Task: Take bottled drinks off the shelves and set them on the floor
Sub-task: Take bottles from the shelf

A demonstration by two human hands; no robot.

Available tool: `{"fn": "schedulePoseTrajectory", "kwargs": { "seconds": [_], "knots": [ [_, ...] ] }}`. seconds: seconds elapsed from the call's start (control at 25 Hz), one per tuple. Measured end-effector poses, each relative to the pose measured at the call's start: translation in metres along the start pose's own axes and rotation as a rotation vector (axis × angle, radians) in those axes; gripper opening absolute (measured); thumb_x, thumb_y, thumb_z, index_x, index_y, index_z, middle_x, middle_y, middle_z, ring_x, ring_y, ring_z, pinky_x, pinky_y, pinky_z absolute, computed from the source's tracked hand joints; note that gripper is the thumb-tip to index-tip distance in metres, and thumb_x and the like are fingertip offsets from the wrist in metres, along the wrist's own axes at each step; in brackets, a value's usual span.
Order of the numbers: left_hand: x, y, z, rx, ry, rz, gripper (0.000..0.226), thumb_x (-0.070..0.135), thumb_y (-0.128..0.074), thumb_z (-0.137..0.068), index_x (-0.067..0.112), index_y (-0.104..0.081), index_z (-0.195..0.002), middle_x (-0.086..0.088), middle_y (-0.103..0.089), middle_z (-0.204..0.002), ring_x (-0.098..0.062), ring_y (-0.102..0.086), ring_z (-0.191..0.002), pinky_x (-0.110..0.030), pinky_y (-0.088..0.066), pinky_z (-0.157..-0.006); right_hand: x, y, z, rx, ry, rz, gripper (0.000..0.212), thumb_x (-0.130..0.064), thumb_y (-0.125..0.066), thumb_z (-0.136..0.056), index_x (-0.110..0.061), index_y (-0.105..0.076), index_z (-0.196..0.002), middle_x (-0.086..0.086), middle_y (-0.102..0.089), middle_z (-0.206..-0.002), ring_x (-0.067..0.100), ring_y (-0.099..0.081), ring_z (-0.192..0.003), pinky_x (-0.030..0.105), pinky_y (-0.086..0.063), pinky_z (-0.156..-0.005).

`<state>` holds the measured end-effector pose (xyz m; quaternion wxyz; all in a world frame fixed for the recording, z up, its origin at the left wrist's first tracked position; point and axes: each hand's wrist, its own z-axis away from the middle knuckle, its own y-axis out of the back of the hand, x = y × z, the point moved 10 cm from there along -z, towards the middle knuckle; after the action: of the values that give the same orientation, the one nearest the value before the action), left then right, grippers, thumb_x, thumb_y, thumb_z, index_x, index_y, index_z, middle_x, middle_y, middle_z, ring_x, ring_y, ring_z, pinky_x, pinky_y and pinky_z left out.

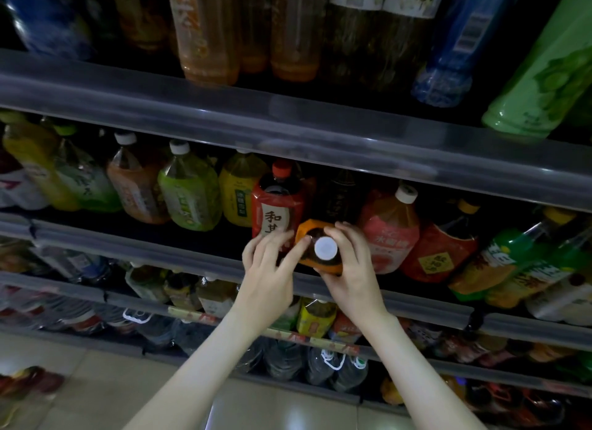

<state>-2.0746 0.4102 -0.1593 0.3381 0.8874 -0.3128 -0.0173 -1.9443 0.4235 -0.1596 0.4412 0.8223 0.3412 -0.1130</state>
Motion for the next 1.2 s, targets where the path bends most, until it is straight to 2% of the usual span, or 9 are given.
{"fn": "schedulePoseTrajectory", "kwargs": {
  "seconds": [0.16, 0.24, 0.32, 0.48, 0.6, 0.72, 0.84, 1.08, 1.2],
  "knots": [
    [-0.034, -0.008, -0.023, -0.090, 0.161, 0.058, 0.060, -0.001, -0.041, -0.088, 0.019, -0.031, -0.144, -0.028, -0.027, -0.144, -0.044, -0.027, -0.136, -0.058, -0.027, -0.109, -0.001, 0.002, 0.006, 0.005, -0.019, 0.011, 0.079, 0.007, -0.080, -0.067, -0.023, -0.042, -0.130, -0.004, -0.035, -0.136, 0.015, -0.032, -0.131, 0.032, -0.028, -0.111],
    [-0.047, -0.018, -0.041, -0.136, 0.226, 0.134, 0.056, 0.021, -0.044, -0.094, 0.018, -0.024, -0.147, -0.030, -0.027, -0.146, -0.044, -0.026, -0.137, -0.059, -0.030, -0.108, 0.004, 0.002, 0.005, -0.016, -0.061, -0.007, 0.080, 0.005, -0.079, -0.069, -0.027, -0.040, -0.131, -0.011, -0.033, -0.137, 0.006, -0.028, -0.131, 0.029, -0.026, -0.109],
    [-0.062, -0.027, -0.057, -0.164, 0.339, 0.179, 0.072, 0.044, -0.047, -0.090, 0.010, -0.021, -0.148, -0.027, -0.034, -0.144, -0.042, -0.030, -0.135, -0.055, -0.031, -0.108, 0.009, -0.001, 0.005, -0.059, -0.096, -0.025, 0.084, 0.003, -0.078, -0.071, -0.032, -0.037, -0.135, -0.021, -0.028, -0.139, 0.003, -0.025, -0.133, 0.023, -0.022, -0.109],
    [-0.083, -0.024, -0.077, -0.155, 0.543, 0.082, 0.080, 0.063, -0.044, -0.079, 0.004, -0.048, -0.133, -0.026, -0.047, -0.116, -0.043, -0.043, -0.109, -0.049, -0.037, -0.092, 0.018, 0.000, 0.008, -0.070, -0.166, -0.064, 0.082, -0.009, -0.079, -0.076, -0.036, -0.033, -0.138, -0.017, -0.029, -0.144, 0.010, -0.028, -0.137, 0.028, -0.027, -0.111],
    [-0.093, -0.014, -0.076, -0.110, 0.615, 0.128, 0.067, 0.059, -0.039, -0.080, 0.006, -0.059, -0.116, -0.023, -0.049, -0.114, -0.040, -0.044, -0.109, -0.047, -0.033, -0.093, 0.014, 0.003, 0.011, -0.041, -0.141, -0.044, 0.078, -0.013, -0.081, -0.076, -0.029, -0.035, -0.137, -0.009, -0.033, -0.142, 0.019, -0.034, -0.136, 0.041, -0.037, -0.109],
    [-0.080, -0.004, -0.065, -0.098, 0.548, 0.372, 0.045, 0.037, -0.058, -0.086, 0.003, -0.053, -0.115, -0.017, -0.055, -0.114, -0.031, -0.050, -0.107, -0.038, -0.042, -0.089, 0.013, 0.002, 0.015, -0.064, -0.147, -0.049, 0.079, -0.010, -0.081, -0.075, -0.030, -0.034, -0.136, -0.012, -0.029, -0.140, 0.018, -0.033, -0.135, 0.041, -0.039, -0.107],
    [-0.062, 0.008, -0.052, -0.132, 0.469, 0.442, 0.039, 0.027, -0.061, -0.090, 0.005, -0.050, -0.120, -0.011, -0.057, -0.117, -0.025, -0.052, -0.113, -0.020, -0.036, -0.084, 0.020, 0.004, 0.019, -0.092, -0.226, -0.078, 0.080, -0.009, -0.080, -0.076, -0.039, -0.036, -0.136, -0.014, -0.029, -0.136, 0.005, -0.030, -0.132, 0.031, -0.038, -0.105],
    [-0.062, 0.015, -0.064, -0.142, 0.507, 0.417, 0.039, 0.024, -0.058, -0.093, 0.007, -0.049, -0.127, -0.011, -0.057, -0.120, -0.026, -0.050, -0.116, -0.020, -0.033, -0.085, 0.013, 0.020, 0.014, -0.077, -0.315, -0.123, 0.073, -0.016, -0.082, -0.074, -0.013, -0.044, -0.136, 0.002, -0.040, -0.134, -0.009, -0.032, -0.115, -0.002, -0.026, -0.097],
    [-0.069, 0.002, -0.073, -0.211, 0.537, 0.455, 0.049, 0.022, -0.058, -0.093, 0.005, -0.043, -0.136, -0.014, -0.054, -0.129, -0.029, -0.047, -0.122, -0.021, -0.032, -0.091, -0.001, 0.038, 0.016, -0.032, -0.343, -0.164, 0.074, -0.019, -0.082, -0.073, -0.013, -0.044, -0.136, 0.002, -0.040, -0.134, -0.010, -0.033, -0.113, -0.006, -0.023, -0.092]
  ]
}}
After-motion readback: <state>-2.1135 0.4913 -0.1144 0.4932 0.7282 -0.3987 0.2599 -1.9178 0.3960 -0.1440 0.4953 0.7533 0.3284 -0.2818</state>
